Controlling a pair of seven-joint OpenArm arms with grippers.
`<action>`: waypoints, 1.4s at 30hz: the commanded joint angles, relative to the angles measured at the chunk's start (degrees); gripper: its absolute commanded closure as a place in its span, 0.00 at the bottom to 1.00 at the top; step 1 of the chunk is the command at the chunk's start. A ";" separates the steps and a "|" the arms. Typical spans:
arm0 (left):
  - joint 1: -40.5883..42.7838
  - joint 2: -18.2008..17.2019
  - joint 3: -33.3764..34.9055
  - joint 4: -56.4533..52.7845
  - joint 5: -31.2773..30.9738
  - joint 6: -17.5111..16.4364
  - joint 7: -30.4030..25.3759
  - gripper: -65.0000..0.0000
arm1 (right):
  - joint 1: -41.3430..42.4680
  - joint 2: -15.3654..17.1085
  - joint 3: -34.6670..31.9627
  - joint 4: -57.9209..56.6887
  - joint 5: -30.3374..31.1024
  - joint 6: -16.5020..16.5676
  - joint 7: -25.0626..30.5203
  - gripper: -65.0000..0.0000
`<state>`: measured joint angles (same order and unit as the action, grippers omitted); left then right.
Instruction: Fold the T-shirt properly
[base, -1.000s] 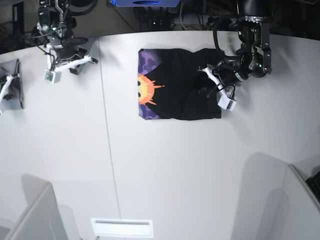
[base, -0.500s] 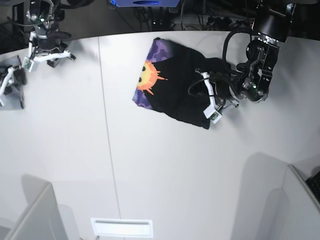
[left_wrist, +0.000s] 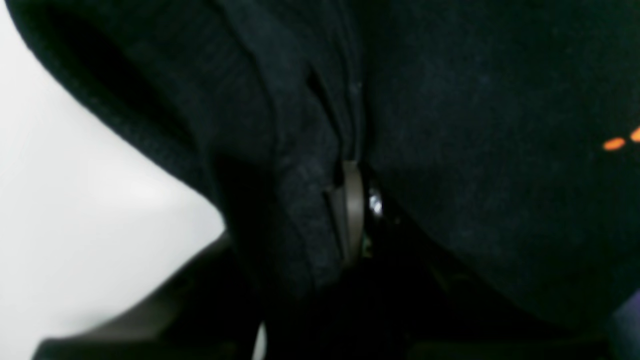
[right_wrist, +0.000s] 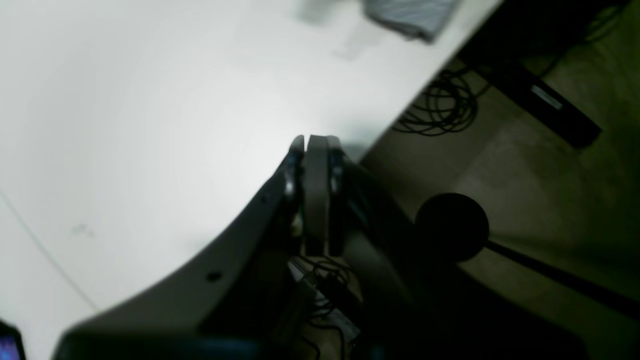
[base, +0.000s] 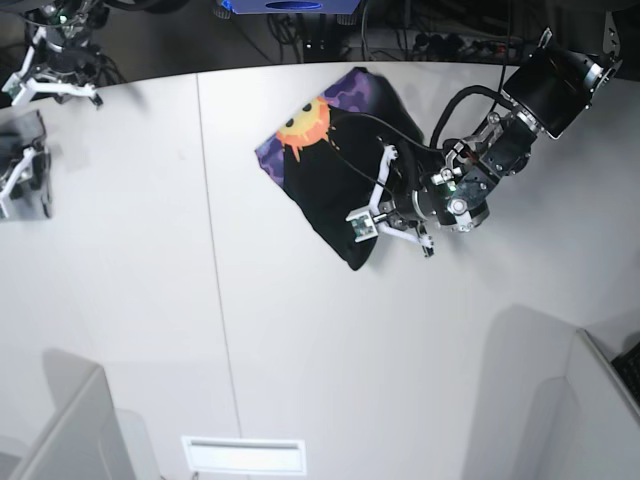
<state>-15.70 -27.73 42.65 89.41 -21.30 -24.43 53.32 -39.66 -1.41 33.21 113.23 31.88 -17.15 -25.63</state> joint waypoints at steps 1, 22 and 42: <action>-0.25 -0.27 1.26 -0.57 4.73 0.38 2.99 1.00 | -0.91 -0.30 1.12 0.84 -0.36 0.31 0.97 1.00; -9.48 2.19 24.99 -1.19 18.35 0.29 -15.03 1.00 | -1.35 -5.40 3.76 -0.83 -0.45 0.40 1.23 1.00; -20.38 4.74 37.21 -13.49 18.35 0.29 -32.70 1.00 | -1.35 -5.40 3.76 -0.92 -0.45 0.31 1.23 1.00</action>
<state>-36.03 -22.44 79.22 76.64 -4.32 -22.65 16.91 -40.53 -7.11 36.53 111.35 31.53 -16.97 -25.52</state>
